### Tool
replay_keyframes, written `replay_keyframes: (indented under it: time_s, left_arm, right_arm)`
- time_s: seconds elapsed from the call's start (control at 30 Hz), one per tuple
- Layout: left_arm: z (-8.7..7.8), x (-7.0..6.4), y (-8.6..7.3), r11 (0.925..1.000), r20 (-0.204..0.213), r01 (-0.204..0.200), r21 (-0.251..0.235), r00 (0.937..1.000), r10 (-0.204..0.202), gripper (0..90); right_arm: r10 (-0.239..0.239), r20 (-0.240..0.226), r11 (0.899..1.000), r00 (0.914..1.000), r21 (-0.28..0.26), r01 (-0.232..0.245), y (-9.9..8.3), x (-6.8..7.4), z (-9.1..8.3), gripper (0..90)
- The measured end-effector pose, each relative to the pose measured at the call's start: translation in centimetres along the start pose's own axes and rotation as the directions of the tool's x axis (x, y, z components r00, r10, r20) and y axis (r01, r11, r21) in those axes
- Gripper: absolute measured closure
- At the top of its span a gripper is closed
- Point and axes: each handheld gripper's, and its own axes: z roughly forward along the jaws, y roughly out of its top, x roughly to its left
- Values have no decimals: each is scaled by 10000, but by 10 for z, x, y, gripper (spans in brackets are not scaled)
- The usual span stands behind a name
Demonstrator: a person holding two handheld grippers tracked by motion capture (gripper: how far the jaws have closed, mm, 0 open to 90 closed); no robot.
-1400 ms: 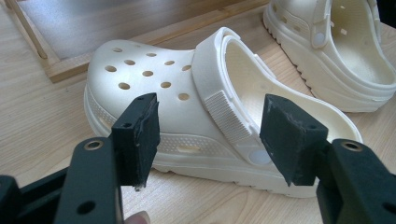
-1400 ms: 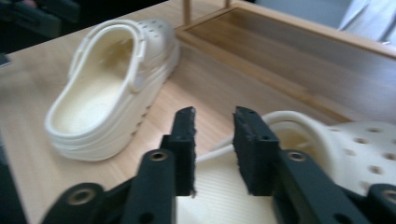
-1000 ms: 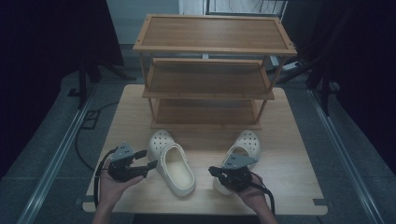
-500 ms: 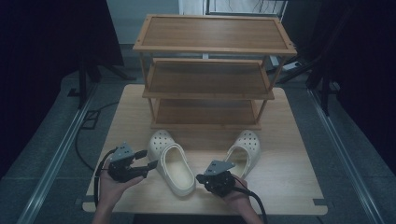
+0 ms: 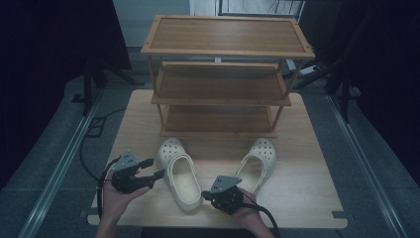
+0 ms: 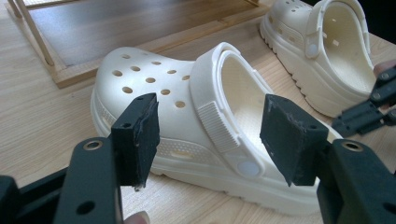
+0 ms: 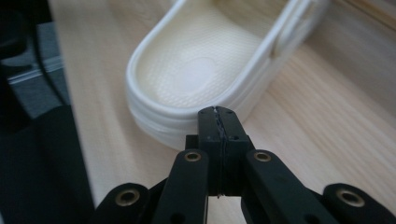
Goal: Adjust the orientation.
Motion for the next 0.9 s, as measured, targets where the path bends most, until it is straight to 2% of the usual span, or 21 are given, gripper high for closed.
replay_keyframes:
  time_s: [0.13, 0.27, 0.33, 0.4, 0.47, 0.6, 0.8, 0.87, 0.9]
  left_arm:
    - [-1, 1, 0, 10000, -34, 24, -13, 10000, -24, 377]
    - [-5, 4, -1, 9999, -120, 90, -103, 9999, -91, 377]
    - [-8, 7, -1, 9998, -196, 148, -160, 9997, -152, 377]
    - [-10, 9, -1, 9997, -224, 185, -186, 9996, -189, 377]
    - [-13, 12, -2, 9993, -259, 250, -263, 9993, -257, 377]
    - [-16, 15, -2, 9989, -319, 319, -336, 9989, -329, 377]
    - [-17, 16, -2, 9988, -311, 312, -383, 9990, -324, 377]
    - [-17, 17, -1, 9987, -296, 313, -407, 9990, -325, 376]
    - [-18, 17, -1, 9987, -288, 305, -399, 9991, -317, 376]
  right_arm:
    - [-121, -121, 9999, 9999, -82, 120, 2, 6, 5, 900]
    - [-392, -495, 9991, 9980, -195, 383, 7, 14, 12, 900]
    - [-542, -988, 9983, 9936, -278, 517, 13, 19, 20, 900]
    - [-614, -1081, 9978, 9922, -300, 585, 15, 21, 23, 900]
    - [-1015, -1282, 9944, 9865, -434, 967, 23, 29, 33, 899]
    - [-882, -1611, 9950, 9830, -616, 792, 30, 36, 45, 898]
    - [-942, -1694, 9943, 9810, -655, 842, 29, 36, 45, 849]
    - [-1182, -1233, 9909, 9853, -786, 1091, 28, 33, 39, 758]
    - [-1182, -1233, 9909, 9853, -786, 1091, 28, 33, 39, 758]
